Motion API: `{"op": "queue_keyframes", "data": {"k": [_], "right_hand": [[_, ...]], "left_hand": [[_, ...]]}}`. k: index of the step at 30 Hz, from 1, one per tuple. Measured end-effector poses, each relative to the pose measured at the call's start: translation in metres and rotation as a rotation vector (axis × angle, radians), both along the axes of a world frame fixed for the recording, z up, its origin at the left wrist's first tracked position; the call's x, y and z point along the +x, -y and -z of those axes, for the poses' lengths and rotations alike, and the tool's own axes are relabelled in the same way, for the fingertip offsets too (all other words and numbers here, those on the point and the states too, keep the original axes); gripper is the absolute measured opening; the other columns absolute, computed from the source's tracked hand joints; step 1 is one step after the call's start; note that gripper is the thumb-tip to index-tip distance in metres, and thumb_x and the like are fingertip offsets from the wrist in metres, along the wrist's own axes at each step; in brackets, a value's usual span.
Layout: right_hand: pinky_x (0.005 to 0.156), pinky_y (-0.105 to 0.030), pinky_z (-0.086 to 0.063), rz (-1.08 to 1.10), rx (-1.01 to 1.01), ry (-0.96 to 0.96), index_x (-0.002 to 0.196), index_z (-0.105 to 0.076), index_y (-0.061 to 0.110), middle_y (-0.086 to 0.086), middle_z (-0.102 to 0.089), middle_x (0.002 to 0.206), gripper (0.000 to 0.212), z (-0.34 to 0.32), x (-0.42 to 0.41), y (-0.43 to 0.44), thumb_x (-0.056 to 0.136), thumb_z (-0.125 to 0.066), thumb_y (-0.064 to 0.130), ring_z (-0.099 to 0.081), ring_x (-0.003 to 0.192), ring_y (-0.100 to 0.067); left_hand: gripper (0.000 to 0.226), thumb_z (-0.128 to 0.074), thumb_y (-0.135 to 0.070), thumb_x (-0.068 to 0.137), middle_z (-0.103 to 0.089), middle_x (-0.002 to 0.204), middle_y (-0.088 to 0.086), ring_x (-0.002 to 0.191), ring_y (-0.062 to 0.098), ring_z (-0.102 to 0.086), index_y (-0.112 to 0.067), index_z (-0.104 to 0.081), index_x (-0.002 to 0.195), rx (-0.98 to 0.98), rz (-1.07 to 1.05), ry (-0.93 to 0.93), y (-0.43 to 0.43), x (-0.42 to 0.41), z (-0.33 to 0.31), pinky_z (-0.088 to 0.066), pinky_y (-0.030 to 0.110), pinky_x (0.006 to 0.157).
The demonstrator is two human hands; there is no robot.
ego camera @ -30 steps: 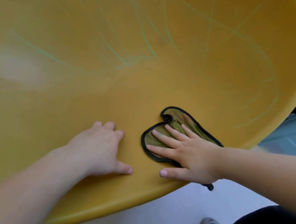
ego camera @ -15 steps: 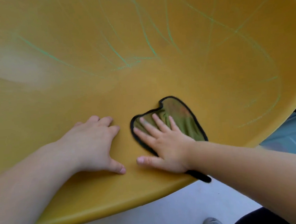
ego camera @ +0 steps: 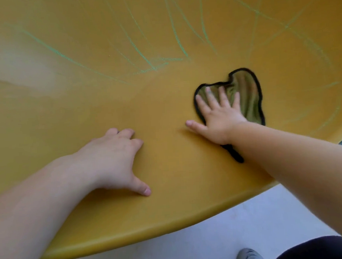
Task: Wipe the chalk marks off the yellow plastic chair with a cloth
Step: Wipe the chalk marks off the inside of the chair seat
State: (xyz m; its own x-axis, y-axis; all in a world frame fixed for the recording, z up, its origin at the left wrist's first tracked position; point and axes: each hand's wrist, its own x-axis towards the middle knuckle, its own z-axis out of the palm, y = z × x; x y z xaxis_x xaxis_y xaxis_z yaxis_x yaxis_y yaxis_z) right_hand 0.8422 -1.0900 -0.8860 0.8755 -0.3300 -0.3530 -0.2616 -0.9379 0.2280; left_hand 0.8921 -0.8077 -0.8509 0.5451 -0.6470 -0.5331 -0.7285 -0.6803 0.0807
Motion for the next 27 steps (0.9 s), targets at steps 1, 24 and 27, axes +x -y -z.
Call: {"op": "queue_keyframes", "data": {"k": [1, 24, 27], "right_hand": [[0.118, -0.070, 0.009, -0.051, 0.052, -0.018, 0.160, 0.017, 0.035, 0.000, 0.024, 0.168, 0.106, 0.004, -0.004, -0.019, 0.073, 0.006, 0.095, 0.021, 0.154, -0.037], [0.123, -0.057, 0.015, -0.345, 0.242, -0.278, 0.157, 0.023, 0.040, 0.008, 0.031, 0.165, 0.092, -0.029, -0.089, -0.042, 0.083, -0.003, 0.089, 0.030, 0.152, -0.027], [0.124, -0.053, 0.015, -0.374, 0.216, -0.335, 0.156, 0.021, 0.047, 0.006, 0.031, 0.166, 0.085, -0.049, -0.121, -0.032, 0.085, -0.004, 0.087, 0.030, 0.152, -0.025]], "left_hand": [[0.125, -0.059, -0.092, 0.042, -0.019, 0.156, -0.003, 0.138, 0.024, -0.025, -0.031, -0.031, 0.147, 0.001, -0.001, 0.000, 0.001, 0.000, 0.000, -0.040, 0.045, 0.107], [0.129, -0.053, -0.094, 0.050, -0.011, 0.160, -0.001, 0.143, 0.026, -0.020, -0.028, -0.013, 0.153, 0.042, 0.091, 0.123, 0.035, -0.023, -0.011, -0.035, 0.051, 0.107], [0.140, -0.059, -0.093, 0.042, -0.007, 0.162, -0.001, 0.143, 0.027, -0.019, -0.026, -0.010, 0.154, -0.026, 0.124, 0.074, 0.073, -0.023, -0.011, -0.038, 0.053, 0.106]]}}
